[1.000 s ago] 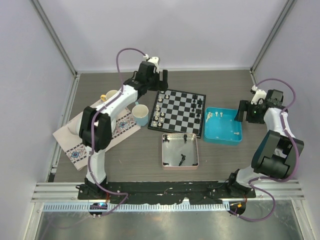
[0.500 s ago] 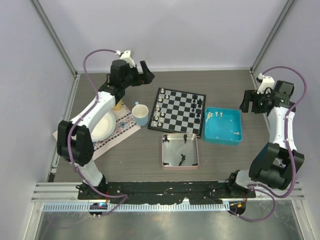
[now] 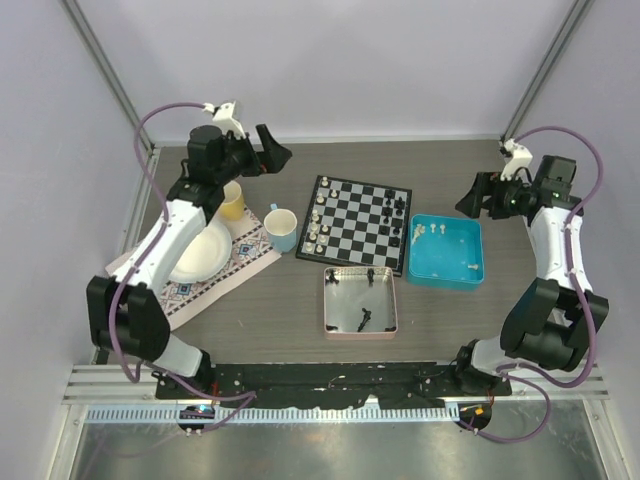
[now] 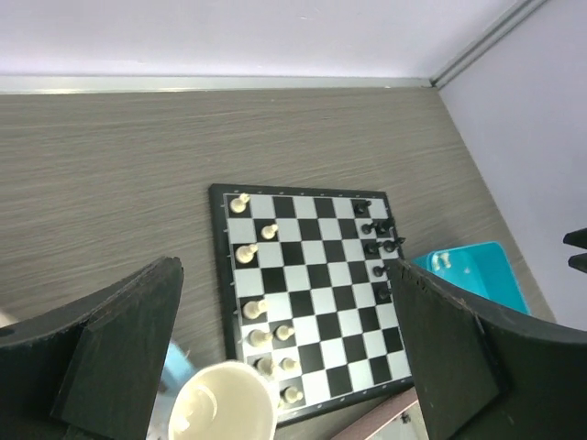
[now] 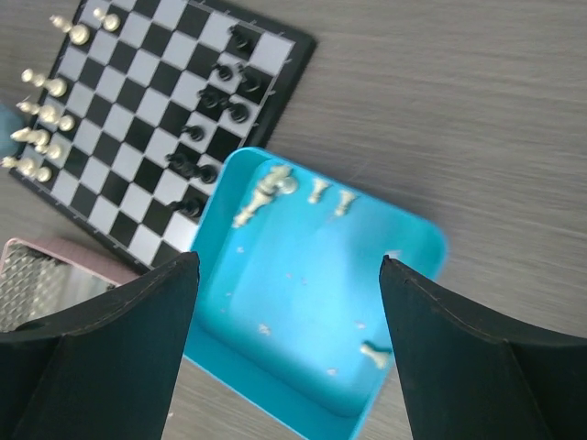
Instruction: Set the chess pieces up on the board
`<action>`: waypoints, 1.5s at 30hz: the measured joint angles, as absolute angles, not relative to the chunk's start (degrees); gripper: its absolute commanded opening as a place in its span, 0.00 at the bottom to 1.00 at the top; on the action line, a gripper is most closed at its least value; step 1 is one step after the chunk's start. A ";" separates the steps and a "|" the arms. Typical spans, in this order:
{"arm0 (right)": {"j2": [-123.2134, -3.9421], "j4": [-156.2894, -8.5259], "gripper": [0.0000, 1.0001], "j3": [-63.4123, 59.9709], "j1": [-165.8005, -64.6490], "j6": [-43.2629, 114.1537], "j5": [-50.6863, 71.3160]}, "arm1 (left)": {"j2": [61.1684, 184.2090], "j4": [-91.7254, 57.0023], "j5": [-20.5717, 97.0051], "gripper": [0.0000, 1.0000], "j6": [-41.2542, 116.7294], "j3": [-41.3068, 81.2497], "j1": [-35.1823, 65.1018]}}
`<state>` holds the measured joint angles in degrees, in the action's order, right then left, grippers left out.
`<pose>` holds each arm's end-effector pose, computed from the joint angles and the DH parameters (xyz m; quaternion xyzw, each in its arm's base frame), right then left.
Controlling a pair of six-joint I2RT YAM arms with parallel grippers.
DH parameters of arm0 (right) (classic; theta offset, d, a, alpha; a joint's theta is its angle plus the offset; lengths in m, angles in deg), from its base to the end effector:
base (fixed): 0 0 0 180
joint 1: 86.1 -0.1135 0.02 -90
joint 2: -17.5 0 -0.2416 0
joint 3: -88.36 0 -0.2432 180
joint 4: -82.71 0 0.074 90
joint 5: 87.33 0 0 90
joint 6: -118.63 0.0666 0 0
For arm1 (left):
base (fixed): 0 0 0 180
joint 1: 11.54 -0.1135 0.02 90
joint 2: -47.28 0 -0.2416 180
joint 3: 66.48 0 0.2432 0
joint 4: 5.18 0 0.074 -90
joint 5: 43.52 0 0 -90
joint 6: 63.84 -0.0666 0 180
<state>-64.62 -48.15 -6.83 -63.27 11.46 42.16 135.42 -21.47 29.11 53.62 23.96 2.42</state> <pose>0.3079 -0.0837 0.2733 -0.0820 0.8792 0.1754 0.4354 0.3724 -0.1131 0.3315 0.0008 0.7845 -0.3265 0.5273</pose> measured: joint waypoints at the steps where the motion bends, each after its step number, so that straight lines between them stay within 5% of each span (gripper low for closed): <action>1: -64.41 -48.63 0.83 -8.04 -64.19 12.21 42.18 | 133.63 -21.75 29.83 0.99 52.44 23.00 2.48; 8: -63.97 -50.75 0.76 -10.57 -72.10 16.69 40.80 | 122.77 -23.21 36.26 1.00 46.50 15.42 2.37; 15: -64.19 -53.29 0.58 -11.27 -76.97 22.87 36.91 | 117.35 -23.89 37.16 1.00 46.23 11.24 1.96; 45: -72.14 -67.04 0.43 -23.77 -86.09 50.67 13.68 | 110.29 -17.60 27.74 1.00 56.35 0.49 1.94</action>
